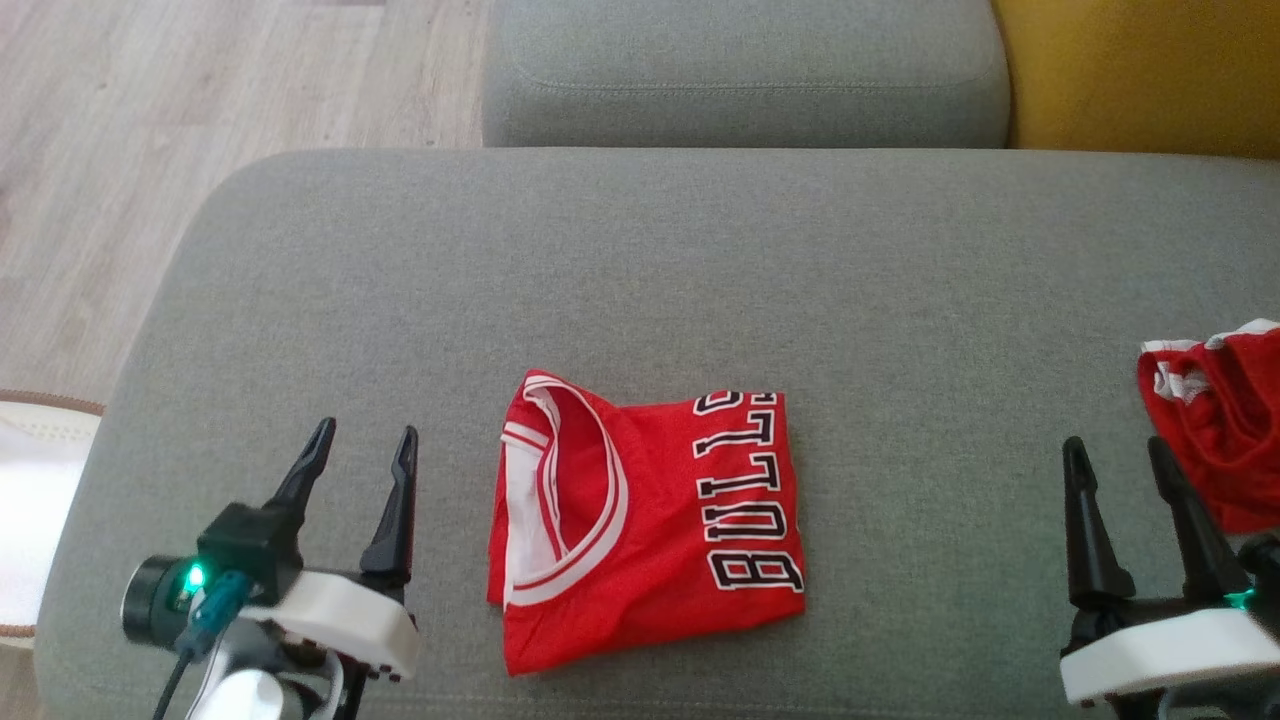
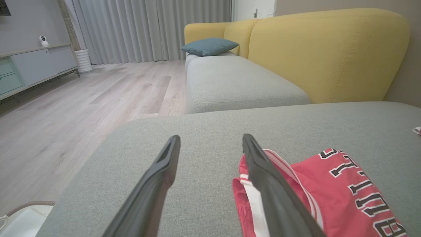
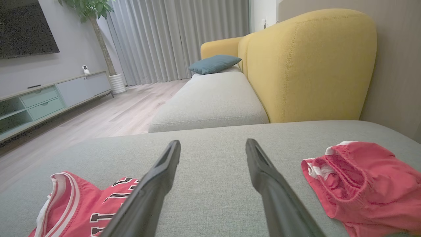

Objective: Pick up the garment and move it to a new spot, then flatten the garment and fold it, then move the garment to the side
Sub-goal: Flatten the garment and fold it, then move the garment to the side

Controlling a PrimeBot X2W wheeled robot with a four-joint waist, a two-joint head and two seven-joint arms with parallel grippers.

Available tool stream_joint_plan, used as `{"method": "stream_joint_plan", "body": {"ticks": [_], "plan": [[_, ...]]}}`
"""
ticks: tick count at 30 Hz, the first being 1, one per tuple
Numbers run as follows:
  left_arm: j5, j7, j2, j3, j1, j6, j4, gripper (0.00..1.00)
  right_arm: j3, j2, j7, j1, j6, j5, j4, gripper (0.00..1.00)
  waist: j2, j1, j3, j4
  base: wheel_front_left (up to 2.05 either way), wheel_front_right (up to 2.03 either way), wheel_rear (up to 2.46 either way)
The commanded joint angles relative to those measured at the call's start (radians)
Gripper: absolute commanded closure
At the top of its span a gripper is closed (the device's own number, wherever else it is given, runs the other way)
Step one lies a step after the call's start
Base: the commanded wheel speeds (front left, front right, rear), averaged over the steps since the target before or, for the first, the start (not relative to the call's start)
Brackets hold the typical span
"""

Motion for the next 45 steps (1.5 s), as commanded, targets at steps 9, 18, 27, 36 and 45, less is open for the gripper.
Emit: {"method": "stream_joint_plan", "body": {"ticks": [9,18,27,36,45], "plan": [[0.0,0.011,0.034,0.044,-0.032,0.016,-0.042,0.0,0.013,-0.008,0.015,-0.013,0.007,0.003,-0.036,0.0,-0.0001,0.0001,-0.009,0.002,0.0,0.0,0.0],[-0.001,0.013,0.036,0.039,-0.037,0.021,-0.041,0.0,0.013,-0.008,0.022,-0.022,0.007,-0.011,-0.036,0.0,-0.0001,0.0001,-0.008,0.002,0.0,0.0,0.0],[0.006,0.007,0.037,0.029,-0.071,0.018,-0.05,0.0,0.051,-0.008,0.054,-0.045,0.007,-0.017,0.014,0.0,-0.0001,0.0001,0.014,0.026,0.0,0.0,0.0],[0.021,-0.05,0.008,0.009,-0.191,-0.016,-0.055,0.0,0.212,-0.008,0.091,-0.185,0.007,-0.011,0.207,0.0,-0.0001,0.0001,0.127,0.124,0.0,0.0,0.0],[0.041,-0.103,-0.036,-0.002,-0.282,-0.052,-0.014,0.0,0.236,-0.008,0.107,-0.327,0.007,0.007,0.515,0.0,-0.0001,0.0001,0.201,0.207,0.0,0.0,0.0]]}}
